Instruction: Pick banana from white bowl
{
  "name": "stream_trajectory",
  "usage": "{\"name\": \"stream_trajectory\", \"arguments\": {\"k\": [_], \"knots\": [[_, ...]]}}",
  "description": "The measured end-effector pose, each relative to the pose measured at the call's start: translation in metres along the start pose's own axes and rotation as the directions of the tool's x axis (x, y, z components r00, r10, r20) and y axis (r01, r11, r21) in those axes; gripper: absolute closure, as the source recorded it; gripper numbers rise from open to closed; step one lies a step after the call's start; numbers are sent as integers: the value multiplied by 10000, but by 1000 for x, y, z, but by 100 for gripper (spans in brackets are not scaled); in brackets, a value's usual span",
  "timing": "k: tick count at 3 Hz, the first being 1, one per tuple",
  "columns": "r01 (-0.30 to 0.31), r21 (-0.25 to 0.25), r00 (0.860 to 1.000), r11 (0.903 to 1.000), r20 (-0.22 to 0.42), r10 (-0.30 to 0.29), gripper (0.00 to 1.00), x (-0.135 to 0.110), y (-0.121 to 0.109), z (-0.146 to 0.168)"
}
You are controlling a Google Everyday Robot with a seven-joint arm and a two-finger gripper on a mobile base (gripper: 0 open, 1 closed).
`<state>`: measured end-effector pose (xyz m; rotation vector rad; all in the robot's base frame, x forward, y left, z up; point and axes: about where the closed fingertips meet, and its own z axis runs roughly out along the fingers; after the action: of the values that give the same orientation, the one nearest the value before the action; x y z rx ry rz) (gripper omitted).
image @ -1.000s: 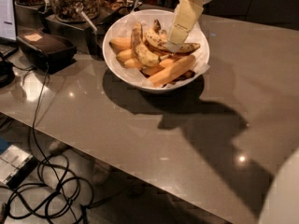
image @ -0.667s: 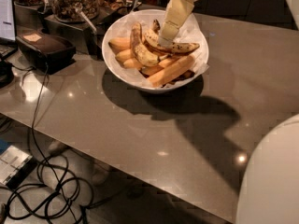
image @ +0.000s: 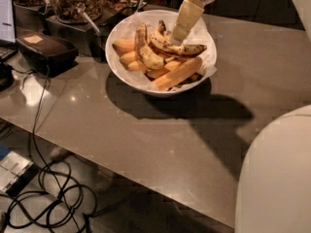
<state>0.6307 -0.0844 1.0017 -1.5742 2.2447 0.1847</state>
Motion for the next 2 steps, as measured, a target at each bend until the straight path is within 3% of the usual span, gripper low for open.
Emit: {"name": "stream_trajectory", "arguments": {"k": [1, 2], "knots": [[-532, 75, 9980, 9986, -351, 535, 35, 13, -6, 9], [-753, 83, 9952, 9971, -624, 757, 34, 18, -8, 17]]}}
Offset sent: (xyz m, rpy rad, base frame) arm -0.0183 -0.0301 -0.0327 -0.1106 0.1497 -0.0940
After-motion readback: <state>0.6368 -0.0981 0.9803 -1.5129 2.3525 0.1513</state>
